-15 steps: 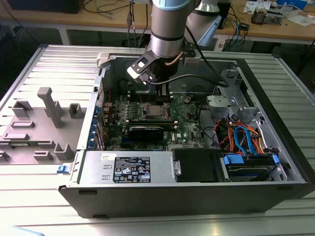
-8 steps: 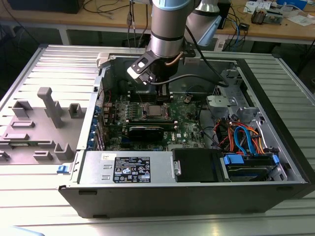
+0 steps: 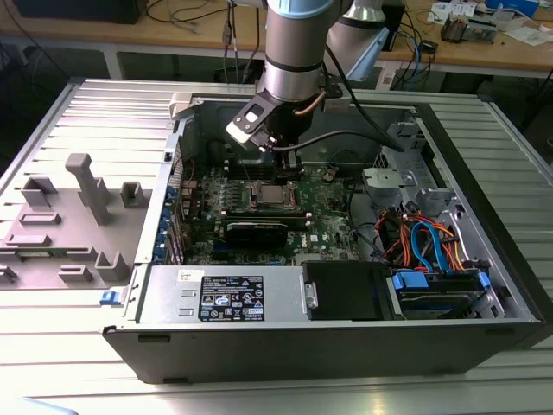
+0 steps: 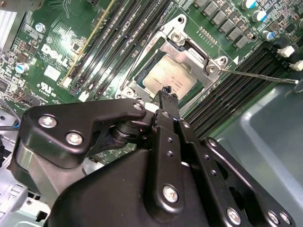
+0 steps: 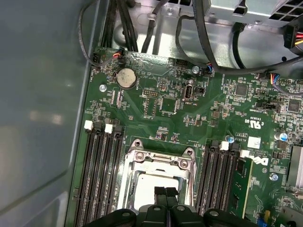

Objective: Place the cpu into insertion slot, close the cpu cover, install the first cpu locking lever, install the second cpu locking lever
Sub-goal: 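Close the cpu cover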

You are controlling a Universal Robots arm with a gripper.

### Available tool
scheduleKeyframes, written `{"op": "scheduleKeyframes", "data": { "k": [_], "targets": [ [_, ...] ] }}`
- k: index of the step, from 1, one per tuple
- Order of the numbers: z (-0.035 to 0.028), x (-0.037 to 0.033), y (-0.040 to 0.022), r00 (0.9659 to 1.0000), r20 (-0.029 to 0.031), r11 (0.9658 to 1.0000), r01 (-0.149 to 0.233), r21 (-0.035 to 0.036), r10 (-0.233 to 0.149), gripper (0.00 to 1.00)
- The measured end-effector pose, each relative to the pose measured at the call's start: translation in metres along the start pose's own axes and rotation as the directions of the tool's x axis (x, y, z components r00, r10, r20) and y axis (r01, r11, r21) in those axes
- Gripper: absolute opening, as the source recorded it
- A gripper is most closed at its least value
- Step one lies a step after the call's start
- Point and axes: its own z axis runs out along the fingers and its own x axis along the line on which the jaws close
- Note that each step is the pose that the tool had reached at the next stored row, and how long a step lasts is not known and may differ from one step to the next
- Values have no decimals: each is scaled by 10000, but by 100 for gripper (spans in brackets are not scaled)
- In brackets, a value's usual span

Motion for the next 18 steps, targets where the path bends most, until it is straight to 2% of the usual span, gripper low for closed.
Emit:
{"op": "scheduleKeyframes", "data": {
  "k": [18],
  "targets": [
    [0, 0, 0, 9999, 1, 9999, 139, -2, -139, 11]
  ]
}}
